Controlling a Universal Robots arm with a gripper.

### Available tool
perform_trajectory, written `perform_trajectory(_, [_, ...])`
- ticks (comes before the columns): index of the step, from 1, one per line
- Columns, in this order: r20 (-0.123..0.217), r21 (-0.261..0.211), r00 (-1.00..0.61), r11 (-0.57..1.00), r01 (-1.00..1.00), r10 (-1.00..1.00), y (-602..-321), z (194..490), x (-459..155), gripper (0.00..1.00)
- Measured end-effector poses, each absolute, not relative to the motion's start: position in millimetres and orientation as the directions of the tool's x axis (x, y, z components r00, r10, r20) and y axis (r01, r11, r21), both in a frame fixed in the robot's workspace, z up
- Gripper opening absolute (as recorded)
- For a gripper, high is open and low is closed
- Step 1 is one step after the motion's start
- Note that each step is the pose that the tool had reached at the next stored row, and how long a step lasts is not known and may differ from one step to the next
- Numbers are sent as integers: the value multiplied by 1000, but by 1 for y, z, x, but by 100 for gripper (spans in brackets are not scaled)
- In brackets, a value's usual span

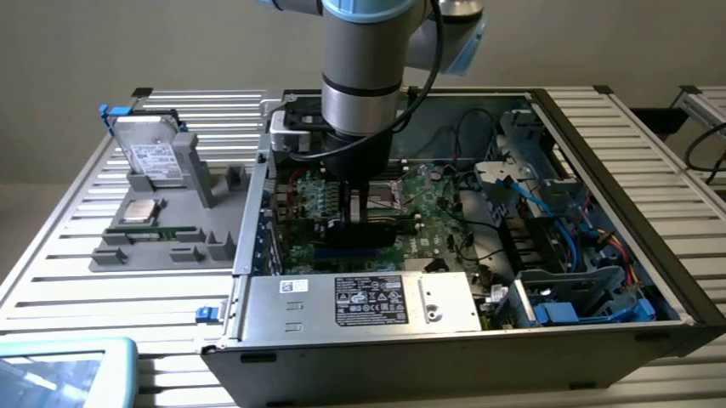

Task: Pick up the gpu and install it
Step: 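Insert the gpu into the slot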

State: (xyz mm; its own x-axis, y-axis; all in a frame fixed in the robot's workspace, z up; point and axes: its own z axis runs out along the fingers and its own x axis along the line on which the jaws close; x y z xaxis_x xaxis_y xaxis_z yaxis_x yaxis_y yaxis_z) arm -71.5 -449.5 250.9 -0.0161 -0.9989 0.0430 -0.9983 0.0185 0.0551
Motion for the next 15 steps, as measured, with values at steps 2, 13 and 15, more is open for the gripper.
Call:
perform_trajectory(2, [43, 55, -16, 18, -998, -999, -449, 251, -71, 27])
perform_trajectory(13, [42, 54, -15, 17, -998, -999, -450, 250, -71, 27])
perform_trajectory(15, [42, 53, -14, 16, -998, -999, -450, 250, -71, 27])
